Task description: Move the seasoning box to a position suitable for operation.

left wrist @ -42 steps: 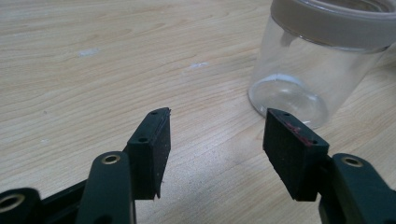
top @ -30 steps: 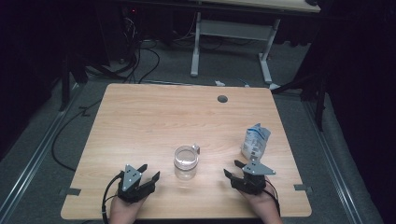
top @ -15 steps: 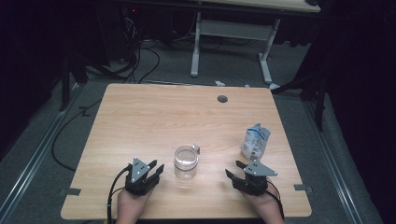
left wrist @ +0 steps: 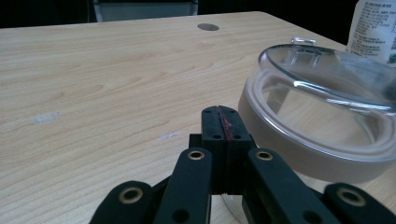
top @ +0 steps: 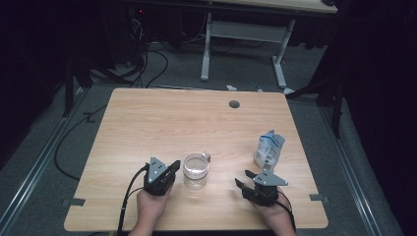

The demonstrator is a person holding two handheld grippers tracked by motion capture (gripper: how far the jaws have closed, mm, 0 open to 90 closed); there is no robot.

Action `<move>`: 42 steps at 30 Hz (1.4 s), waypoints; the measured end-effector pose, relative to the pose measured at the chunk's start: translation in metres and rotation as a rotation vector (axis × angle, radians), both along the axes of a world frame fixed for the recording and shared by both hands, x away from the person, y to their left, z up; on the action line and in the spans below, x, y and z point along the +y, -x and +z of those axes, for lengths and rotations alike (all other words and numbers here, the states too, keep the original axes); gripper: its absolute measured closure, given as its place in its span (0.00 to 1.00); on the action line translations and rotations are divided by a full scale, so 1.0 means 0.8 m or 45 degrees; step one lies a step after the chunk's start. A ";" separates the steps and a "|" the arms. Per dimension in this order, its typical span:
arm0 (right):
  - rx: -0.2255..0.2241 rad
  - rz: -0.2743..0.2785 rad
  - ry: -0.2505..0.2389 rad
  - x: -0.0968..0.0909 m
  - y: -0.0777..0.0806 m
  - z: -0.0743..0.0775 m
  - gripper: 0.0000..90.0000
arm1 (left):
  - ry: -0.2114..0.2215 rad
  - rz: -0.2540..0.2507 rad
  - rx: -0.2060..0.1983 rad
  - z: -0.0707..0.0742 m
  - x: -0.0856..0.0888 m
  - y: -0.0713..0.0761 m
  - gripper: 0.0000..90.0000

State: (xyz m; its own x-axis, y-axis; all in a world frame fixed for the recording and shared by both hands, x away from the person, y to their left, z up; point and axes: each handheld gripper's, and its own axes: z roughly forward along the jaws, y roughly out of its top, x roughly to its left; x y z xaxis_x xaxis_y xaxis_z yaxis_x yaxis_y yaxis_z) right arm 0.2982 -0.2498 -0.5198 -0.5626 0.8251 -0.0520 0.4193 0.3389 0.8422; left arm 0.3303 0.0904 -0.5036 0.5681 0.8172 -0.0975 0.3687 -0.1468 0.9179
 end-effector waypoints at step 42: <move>-0.028 0.052 -0.004 0.004 0.006 0.005 0.56 | -0.039 -0.194 -0.021 0.002 -0.039 0.059 1.00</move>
